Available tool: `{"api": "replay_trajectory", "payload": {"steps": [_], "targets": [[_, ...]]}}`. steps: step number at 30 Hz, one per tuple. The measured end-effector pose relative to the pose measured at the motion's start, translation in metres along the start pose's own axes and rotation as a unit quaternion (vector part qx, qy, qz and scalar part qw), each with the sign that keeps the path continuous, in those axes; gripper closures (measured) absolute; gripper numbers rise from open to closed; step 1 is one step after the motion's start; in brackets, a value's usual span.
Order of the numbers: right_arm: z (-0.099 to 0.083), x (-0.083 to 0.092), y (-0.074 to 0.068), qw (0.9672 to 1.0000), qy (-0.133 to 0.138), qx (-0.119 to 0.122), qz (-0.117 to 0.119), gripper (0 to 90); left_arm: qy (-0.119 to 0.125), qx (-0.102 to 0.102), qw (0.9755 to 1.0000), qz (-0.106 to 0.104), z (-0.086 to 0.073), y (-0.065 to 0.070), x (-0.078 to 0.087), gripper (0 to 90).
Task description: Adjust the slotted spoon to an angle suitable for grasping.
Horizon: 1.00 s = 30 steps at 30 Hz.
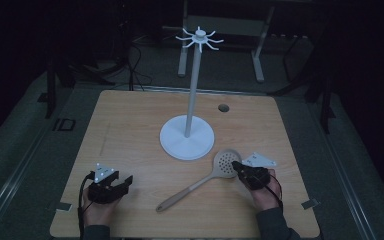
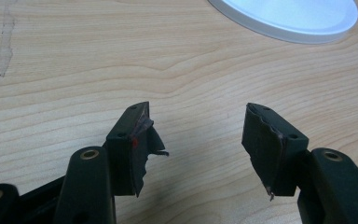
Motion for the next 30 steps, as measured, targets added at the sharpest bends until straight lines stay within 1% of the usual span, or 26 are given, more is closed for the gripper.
{"api": "replay_trajectory", "payload": {"steps": [4, 6, 7, 10, 11, 15, 17, 19, 22, 27, 30], "targets": [[0.005, -0.009, -0.005, 0.9999, -0.008, 0.012, 0.008, 89.8, 0.0, 0.0, 1.0, 0.0, 0.0, 0.0, 0.0, 42.5], [0.005, -0.009, -0.005, 0.9999, -0.008, 0.012, 0.008, 89.8, 0.0, 0.0, 1.0, 0.0, 0.0, 0.0, 0.0, 42.5], [0.01, -0.016, -0.009, 0.9996, -0.016, 0.021, 0.012, 89.8, 0.0, 0.0, 1.0, -0.001, 0.0, 0.001, -0.001, 42.5], [0.014, -0.024, -0.014, 0.9992, -0.023, 0.03, 0.013, 89.8, 0.0, 0.0, 1.0, -0.001, 0.0, 0.001, -0.001, 42.5], [0.014, -0.024, -0.014, 0.9992, -0.023, 0.03, 0.013, 89.8, 0.0, 0.0, 1.0, -0.001, 0.0, 0.001, -0.001, 42.5], [0.021, -0.037, -0.021, 0.9982, -0.035, 0.045, 0.016, 89.8, -0.001, 0.0, 1.0, -0.001, 0.0, 0.001, 0.0, 42.5], [0.023, -0.039, -0.022, 0.9981, -0.038, 0.046, 0.017, 89.8, -0.001, 0.0, 1.0, -0.001, 0.0, 0.001, 0.0, 42.5], [0.026, -0.046, -0.026, 0.9975, -0.044, 0.051, 0.019, 89.8, -0.001, 0.0, 1.0, -0.002, 0.0, 0.001, 0.0, 42.6], [0.028, -0.054, -0.029, 0.9971, -0.052, 0.052, 0.021, 89.8, -0.001, 0.0, 1.0, -0.001, 0.0, 0.001, 0.0, 42.6], [0.032, -0.066, -0.033, 0.9957, -0.071, 0.057, 0.018, 89.8, -0.002, 0.0, 1.0, -0.001, -0.001, 0.001, 0.0, 42.8], [0.034, -0.071, -0.034, 0.9951, -0.076, 0.06, 0.018, 89.8, -0.002, 0.0, 1.0, -0.002, -0.001, 0.001, 0.0, 42.8]]}}
Point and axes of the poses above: each handheld gripper's, and its own axes: x roughly backward along the jaws, z roughly out of its top, y roughly to its right, the point moved 6 cm from there along -x, roughly forward along the jaws, and after that the axes turned 1 degree about z, right-handed, at the moved point
